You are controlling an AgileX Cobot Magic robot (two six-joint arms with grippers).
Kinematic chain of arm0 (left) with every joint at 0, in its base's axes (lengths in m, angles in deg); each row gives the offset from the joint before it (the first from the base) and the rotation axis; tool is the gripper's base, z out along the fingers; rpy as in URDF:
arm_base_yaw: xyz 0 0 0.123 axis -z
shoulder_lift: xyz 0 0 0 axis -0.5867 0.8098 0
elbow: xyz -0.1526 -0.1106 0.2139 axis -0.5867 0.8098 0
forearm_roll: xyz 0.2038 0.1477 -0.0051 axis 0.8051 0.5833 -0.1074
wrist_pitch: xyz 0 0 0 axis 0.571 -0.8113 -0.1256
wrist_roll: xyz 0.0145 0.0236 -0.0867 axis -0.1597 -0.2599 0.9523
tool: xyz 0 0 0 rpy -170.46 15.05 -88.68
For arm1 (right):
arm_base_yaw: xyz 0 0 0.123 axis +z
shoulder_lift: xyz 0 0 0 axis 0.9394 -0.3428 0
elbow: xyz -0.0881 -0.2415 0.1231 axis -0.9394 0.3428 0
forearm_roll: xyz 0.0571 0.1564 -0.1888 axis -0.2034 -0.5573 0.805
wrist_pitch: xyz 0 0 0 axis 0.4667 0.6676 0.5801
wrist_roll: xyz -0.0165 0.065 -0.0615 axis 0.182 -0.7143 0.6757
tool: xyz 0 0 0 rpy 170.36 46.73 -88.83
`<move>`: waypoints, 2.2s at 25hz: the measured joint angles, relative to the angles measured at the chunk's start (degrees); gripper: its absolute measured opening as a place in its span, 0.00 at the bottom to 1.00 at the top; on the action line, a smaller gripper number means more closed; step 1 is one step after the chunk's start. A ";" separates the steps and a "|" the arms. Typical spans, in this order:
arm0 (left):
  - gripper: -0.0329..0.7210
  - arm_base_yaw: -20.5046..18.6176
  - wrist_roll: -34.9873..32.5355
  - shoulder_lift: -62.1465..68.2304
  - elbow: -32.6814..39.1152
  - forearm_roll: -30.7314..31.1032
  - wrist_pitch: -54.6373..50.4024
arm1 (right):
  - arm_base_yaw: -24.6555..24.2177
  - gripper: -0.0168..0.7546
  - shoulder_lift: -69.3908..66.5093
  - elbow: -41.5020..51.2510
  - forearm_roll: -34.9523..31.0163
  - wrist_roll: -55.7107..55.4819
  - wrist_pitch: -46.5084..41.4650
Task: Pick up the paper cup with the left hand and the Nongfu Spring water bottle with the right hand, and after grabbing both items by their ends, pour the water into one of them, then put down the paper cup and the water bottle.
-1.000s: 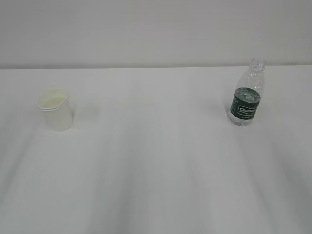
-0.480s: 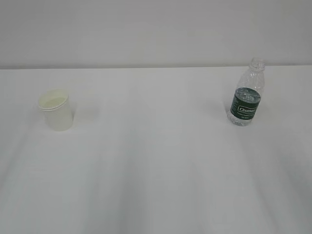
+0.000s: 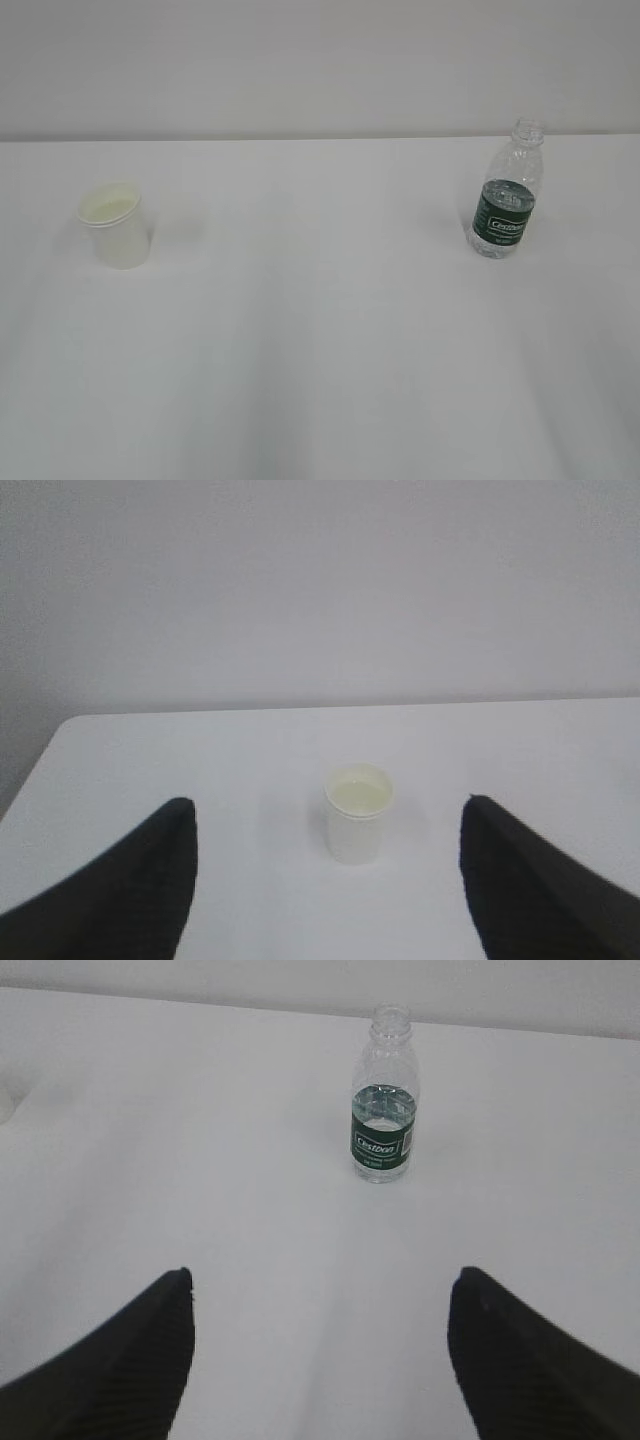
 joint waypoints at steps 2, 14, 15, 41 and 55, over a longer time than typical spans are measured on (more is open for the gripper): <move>0.82 0.00 0.00 -0.67 -0.84 -1.80 -2.26 | 0.00 0.79 2.85 0.00 0.00 1.12 -2.41; 0.82 0.00 -6.03 -6.20 -1.71 -9.06 -22.24 | 0.00 0.79 18.77 -0.12 0.00 2.33 -15.71; 0.82 0.00 -6.98 -6.87 -1.81 -9.61 -23.84 | 0.00 0.79 19.34 -0.12 0.00 2.33 -16.75; 0.71 0.00 -9.84 -11.51 -0.28 -10.22 -36.46 | 0.00 0.79 21.35 4.90 2.06 -1.14 -24.61; 0.70 0.00 -9.93 -11.51 1.09 -10.07 -35.05 | 0.00 0.79 21.35 6.12 2.14 -1.48 -22.56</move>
